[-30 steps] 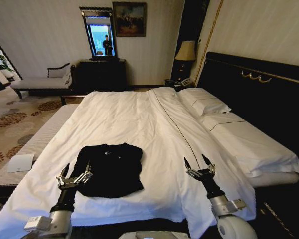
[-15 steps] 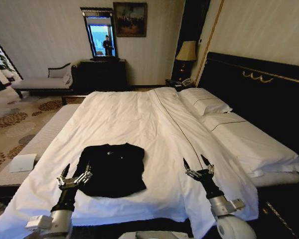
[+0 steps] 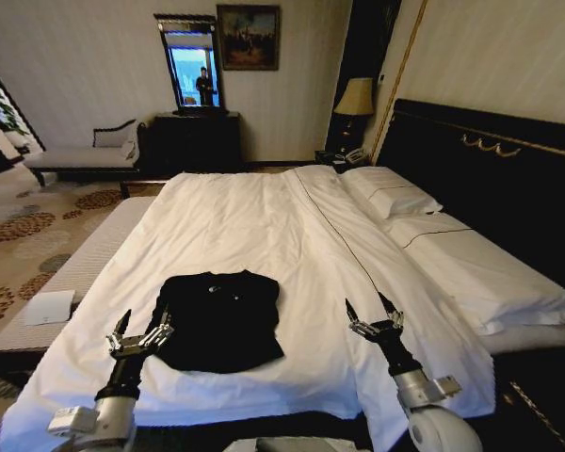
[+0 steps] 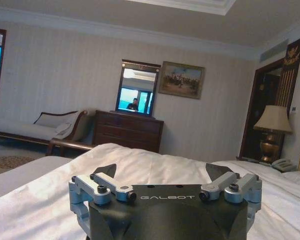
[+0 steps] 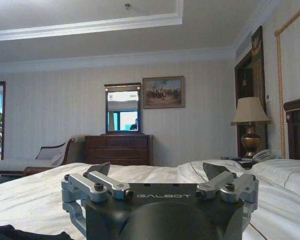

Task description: Fold the clothes on the bed.

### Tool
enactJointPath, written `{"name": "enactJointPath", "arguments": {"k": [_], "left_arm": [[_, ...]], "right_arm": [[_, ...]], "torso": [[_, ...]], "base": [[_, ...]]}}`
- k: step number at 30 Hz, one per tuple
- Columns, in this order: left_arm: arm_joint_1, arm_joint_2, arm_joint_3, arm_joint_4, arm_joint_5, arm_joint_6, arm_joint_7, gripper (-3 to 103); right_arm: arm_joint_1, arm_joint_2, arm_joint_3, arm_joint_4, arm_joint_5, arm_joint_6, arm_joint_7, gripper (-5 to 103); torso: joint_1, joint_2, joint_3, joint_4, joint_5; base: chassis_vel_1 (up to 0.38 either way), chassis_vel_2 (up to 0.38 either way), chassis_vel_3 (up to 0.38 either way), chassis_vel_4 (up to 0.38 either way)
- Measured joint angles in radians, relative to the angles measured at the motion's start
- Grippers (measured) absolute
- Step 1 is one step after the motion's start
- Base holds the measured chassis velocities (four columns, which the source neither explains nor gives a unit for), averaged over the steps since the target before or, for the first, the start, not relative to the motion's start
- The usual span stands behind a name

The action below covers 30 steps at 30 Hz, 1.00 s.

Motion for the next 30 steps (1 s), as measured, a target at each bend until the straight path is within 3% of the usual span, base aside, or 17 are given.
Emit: {"name": "enactJointPath", "arguments": {"k": [30], "left_arm": [[-0.007, 0.015, -0.011, 0.016, -0.002, 0.004, 0.0, 100]], "right_arm": [[0.001, 0.013, -0.008, -0.013, -0.016, 0.015, -0.014, 100]], "torso": [[0.0, 0.0, 0.0, 0.0, 0.0]], "base": [[0.043, 0.072, -0.037, -0.067]]}}
